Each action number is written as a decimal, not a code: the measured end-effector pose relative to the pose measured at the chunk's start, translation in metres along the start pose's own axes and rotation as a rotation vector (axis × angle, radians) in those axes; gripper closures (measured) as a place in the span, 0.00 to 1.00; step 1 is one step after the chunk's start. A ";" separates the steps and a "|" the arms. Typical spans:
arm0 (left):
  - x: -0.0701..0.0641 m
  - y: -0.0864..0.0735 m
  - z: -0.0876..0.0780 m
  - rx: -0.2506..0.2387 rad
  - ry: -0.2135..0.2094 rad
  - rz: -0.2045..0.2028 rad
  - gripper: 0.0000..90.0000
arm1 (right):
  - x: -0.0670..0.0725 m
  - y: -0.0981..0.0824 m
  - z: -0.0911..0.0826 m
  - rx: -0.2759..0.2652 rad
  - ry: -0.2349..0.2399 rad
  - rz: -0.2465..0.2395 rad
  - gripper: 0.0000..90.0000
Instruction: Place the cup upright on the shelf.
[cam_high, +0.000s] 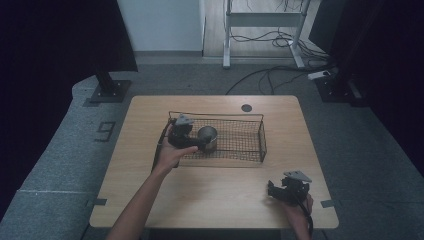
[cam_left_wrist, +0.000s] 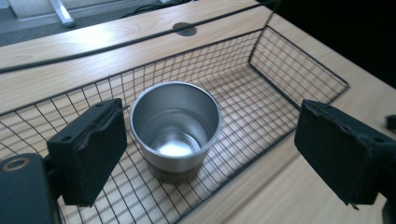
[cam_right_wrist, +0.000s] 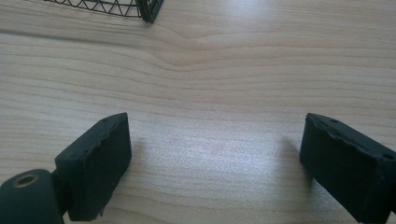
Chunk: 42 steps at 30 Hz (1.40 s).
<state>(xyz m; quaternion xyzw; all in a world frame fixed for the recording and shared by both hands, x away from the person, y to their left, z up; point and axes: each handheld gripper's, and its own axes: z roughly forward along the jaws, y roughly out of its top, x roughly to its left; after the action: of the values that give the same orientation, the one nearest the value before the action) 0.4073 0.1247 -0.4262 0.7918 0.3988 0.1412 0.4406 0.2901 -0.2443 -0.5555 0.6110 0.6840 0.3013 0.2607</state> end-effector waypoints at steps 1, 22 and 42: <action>0.000 -0.004 -0.005 -0.006 -0.005 0.005 0.11 | 0.000 0.000 0.000 0.000 0.000 0.000 0.10; 0.015 -0.084 -0.059 -0.022 -0.017 -0.032 0.14 | 0.000 0.000 0.000 0.000 0.000 0.002 0.10; 0.018 -0.138 -0.061 0.001 -0.007 -0.097 0.16 | 0.000 0.000 0.000 -0.001 0.000 0.003 0.10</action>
<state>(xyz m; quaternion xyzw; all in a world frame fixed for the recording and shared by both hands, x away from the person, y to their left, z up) 0.3143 0.2142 -0.5053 0.7721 0.4353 0.1166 0.4480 0.2901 -0.2441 -0.5554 0.6119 0.6830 0.3019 0.2606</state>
